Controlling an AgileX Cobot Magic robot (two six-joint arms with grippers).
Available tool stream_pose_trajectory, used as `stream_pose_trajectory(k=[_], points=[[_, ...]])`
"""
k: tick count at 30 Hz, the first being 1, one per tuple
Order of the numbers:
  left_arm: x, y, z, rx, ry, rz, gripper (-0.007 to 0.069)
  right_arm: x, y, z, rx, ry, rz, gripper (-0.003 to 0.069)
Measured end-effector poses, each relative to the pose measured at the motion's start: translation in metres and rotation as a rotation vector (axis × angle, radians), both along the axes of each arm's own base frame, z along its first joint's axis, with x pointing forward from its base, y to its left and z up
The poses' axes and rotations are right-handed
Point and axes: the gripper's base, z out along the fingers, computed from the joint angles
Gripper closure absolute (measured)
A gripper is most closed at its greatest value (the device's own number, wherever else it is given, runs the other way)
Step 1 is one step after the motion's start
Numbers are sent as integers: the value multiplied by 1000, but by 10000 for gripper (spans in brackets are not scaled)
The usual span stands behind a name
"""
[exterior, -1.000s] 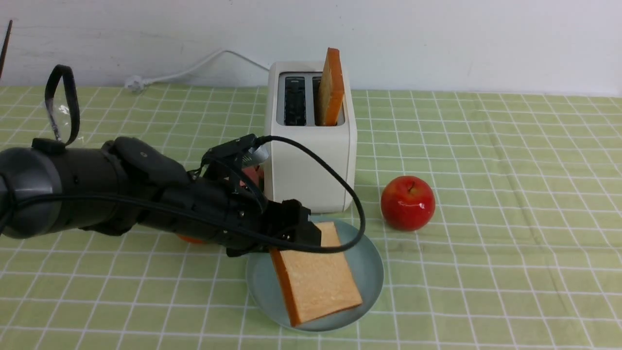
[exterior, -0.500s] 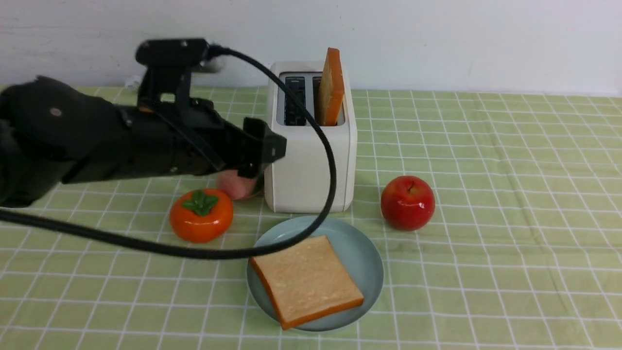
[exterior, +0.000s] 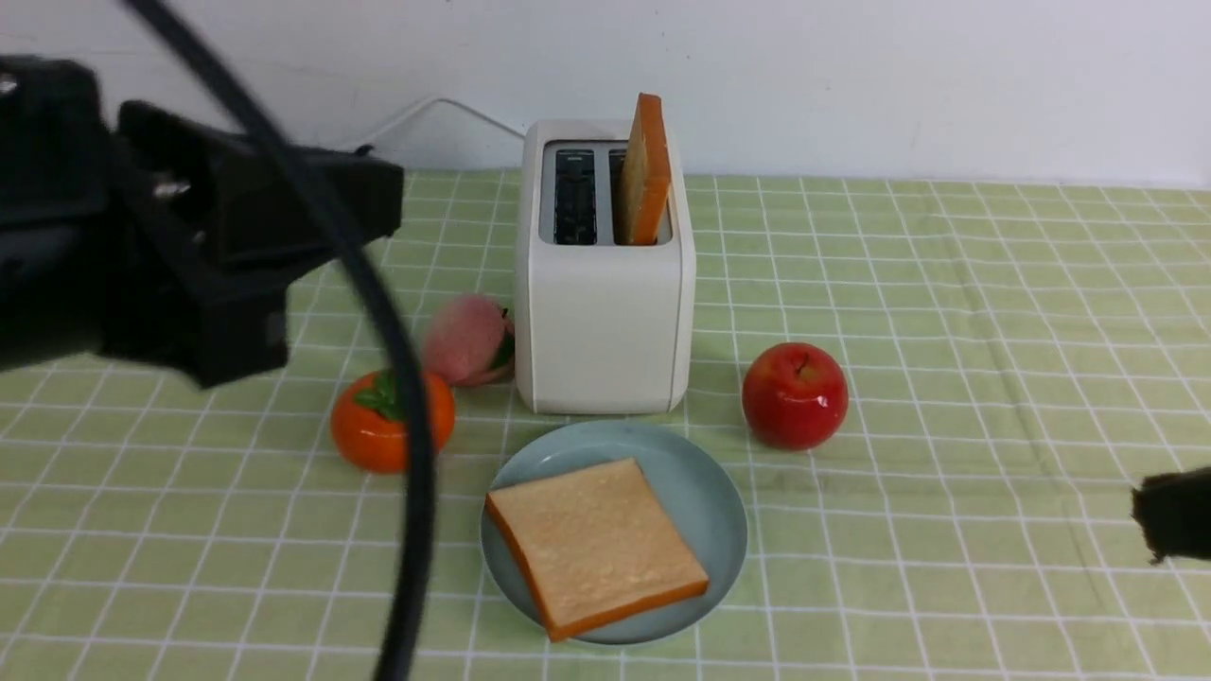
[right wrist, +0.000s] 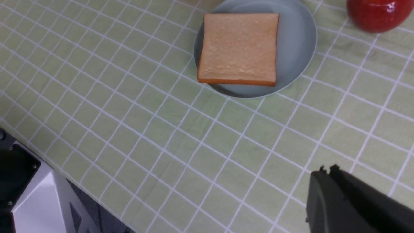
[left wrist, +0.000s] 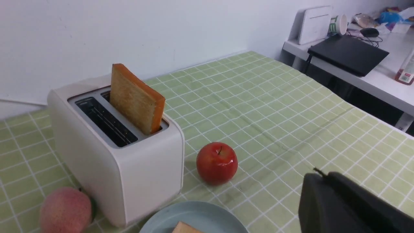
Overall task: Take toasted bread from bread machine on green coffee tablecloth place on plate.
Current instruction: 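Grasp the toast slice in the toaster and pull it up out of the slot with the right gripper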
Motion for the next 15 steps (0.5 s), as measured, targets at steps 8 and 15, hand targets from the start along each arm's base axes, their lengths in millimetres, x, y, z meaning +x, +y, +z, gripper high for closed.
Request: stream_pose_trajectory(k=[8,15], points=[[-56,24,-33,-33,-78,20,638,62,53,9,-17,-16,99,655],[-74,39,-57,-90,-166,103,638,140,115,-3,-75,-134,-24,629]])
